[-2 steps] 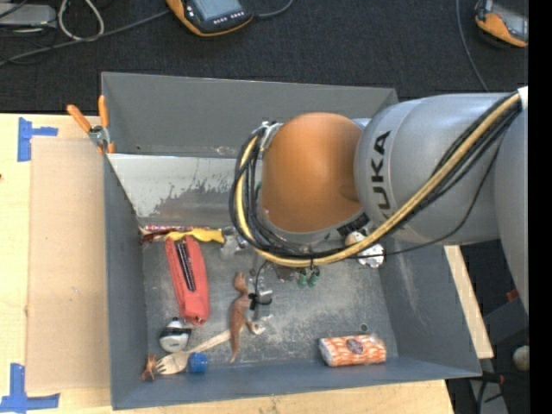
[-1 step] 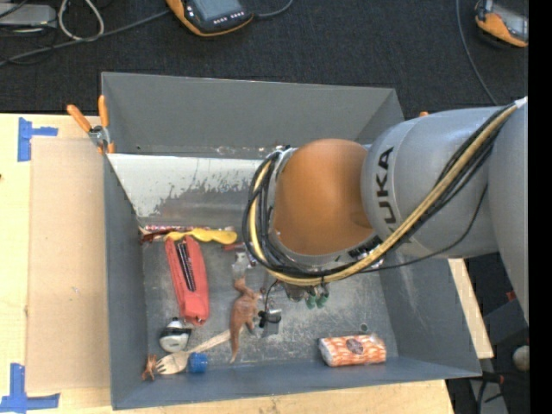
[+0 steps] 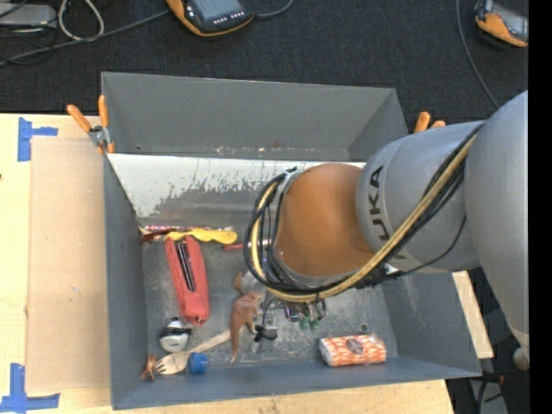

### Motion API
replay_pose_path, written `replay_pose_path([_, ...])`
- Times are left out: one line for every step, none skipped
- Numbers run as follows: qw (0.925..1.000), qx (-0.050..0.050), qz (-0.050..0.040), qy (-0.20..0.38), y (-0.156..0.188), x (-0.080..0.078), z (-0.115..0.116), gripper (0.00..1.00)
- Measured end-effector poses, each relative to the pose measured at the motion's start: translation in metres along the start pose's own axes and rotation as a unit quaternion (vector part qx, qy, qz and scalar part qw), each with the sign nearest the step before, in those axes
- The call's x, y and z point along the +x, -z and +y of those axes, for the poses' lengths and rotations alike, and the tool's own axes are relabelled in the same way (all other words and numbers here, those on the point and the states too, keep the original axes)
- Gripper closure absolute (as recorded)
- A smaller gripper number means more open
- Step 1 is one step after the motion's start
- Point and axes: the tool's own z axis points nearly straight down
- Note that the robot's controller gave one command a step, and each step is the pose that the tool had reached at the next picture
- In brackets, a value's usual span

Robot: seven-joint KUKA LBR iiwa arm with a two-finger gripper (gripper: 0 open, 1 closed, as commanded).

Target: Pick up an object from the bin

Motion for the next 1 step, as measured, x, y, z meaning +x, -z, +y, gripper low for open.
replay_pose_path([0.9978, -0.001, -0.0017, 0.066, -0.0252, -0.0123, -0.0065, 0.0])
